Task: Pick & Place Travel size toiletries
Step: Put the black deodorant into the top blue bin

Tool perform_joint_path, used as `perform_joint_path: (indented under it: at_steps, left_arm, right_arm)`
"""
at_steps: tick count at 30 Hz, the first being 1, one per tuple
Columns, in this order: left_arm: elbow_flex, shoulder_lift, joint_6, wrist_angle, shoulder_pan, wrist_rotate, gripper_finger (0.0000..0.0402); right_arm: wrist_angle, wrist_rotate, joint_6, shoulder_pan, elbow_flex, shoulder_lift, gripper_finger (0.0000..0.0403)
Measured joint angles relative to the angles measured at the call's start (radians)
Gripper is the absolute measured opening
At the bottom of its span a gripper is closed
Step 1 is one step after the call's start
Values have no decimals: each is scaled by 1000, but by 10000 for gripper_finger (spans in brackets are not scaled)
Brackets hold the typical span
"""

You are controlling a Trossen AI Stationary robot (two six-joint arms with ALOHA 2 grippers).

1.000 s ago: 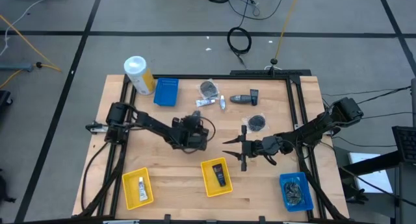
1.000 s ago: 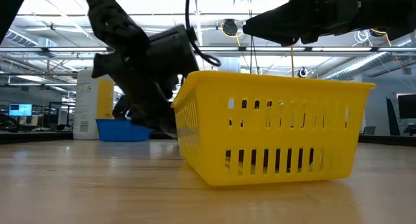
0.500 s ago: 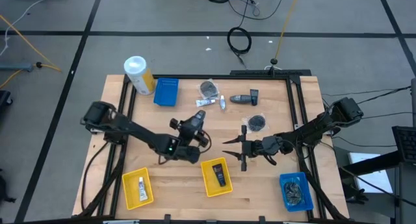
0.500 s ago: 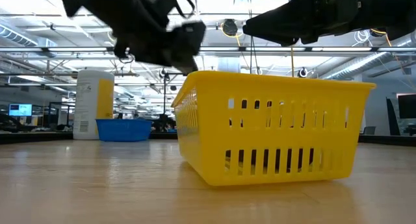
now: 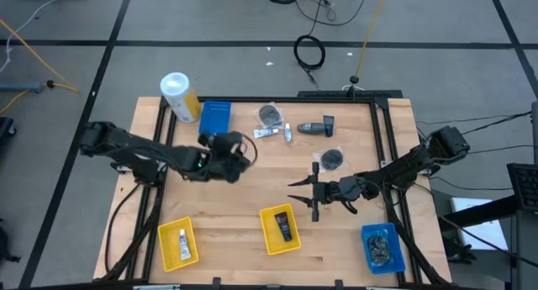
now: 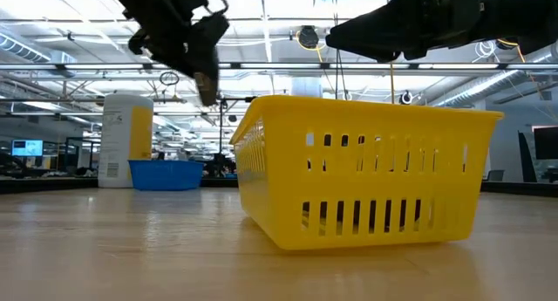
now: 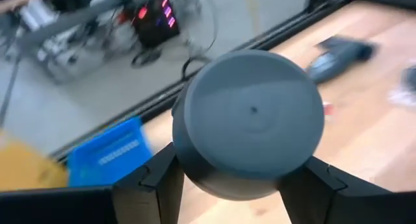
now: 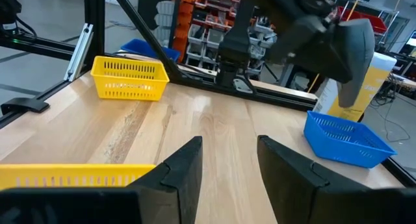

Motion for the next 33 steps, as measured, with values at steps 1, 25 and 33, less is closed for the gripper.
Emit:
perform_joint_path:
  at_steps: [1, 25, 33]
  left_arm:
    - [0, -14, -24, -49, 26, 20, 205]
    - [-228, -15, 240, 241, 587, 199, 216]
    - [-430, -15, 345, 564, 599, 169, 216]
  right_arm:
    - [0, 0, 0, 0, 0, 0, 139]
    - [-2, 0, 3, 0, 0, 0, 139]
    - [-2, 0, 3, 0, 0, 0, 139]
